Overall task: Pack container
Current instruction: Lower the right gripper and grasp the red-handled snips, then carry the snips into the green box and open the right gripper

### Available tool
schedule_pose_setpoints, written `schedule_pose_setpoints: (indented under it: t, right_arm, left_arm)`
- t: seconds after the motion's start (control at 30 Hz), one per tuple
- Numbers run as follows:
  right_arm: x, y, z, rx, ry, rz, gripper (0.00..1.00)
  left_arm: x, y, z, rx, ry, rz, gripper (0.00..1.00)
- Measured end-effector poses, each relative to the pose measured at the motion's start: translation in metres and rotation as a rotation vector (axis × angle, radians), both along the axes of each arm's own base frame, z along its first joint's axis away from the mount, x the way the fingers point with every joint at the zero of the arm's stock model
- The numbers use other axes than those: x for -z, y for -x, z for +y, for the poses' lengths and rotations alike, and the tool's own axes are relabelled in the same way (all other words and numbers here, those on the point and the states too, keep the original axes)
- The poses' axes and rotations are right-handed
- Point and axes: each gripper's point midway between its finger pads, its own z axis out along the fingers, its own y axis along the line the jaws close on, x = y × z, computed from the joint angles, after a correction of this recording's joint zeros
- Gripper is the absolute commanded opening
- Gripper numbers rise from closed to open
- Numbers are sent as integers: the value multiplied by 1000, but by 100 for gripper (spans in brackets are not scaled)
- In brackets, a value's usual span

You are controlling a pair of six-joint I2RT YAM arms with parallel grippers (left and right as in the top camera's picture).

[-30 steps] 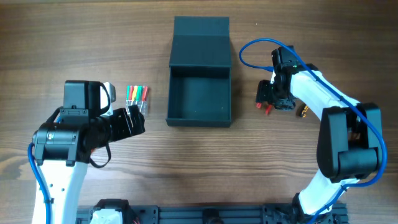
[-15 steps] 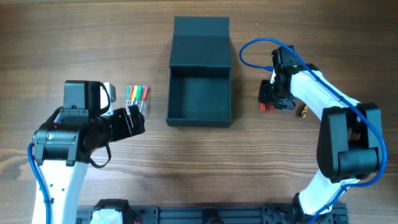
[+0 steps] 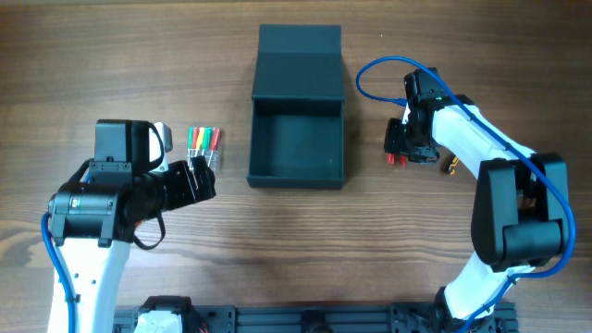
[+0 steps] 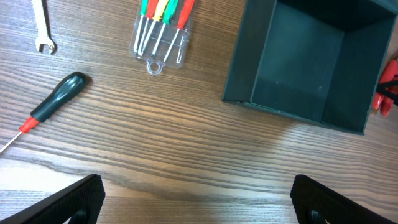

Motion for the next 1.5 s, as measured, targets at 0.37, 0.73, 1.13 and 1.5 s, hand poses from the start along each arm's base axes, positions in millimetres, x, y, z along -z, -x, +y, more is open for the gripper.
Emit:
schedule_pose_setpoints:
  t: [0.37,0.73,1.13,1.5]
  right_arm:
    - [-7,11,-8,-6,46,52,4]
    - [-76,-5,-8,-76,53,-117,4]
    - [-118,-8,-8,-110,60,-213,4]
    - [-159,-14,47,-317,71,-285,4]
  left_arm:
    - [0,0,0,0,0,0,100]
    - [0,0,2,-5,-12,-1,100]
    - [1,1,5,-11,-26,7,100]
    - [2,1,12,-26,-63,8,100]
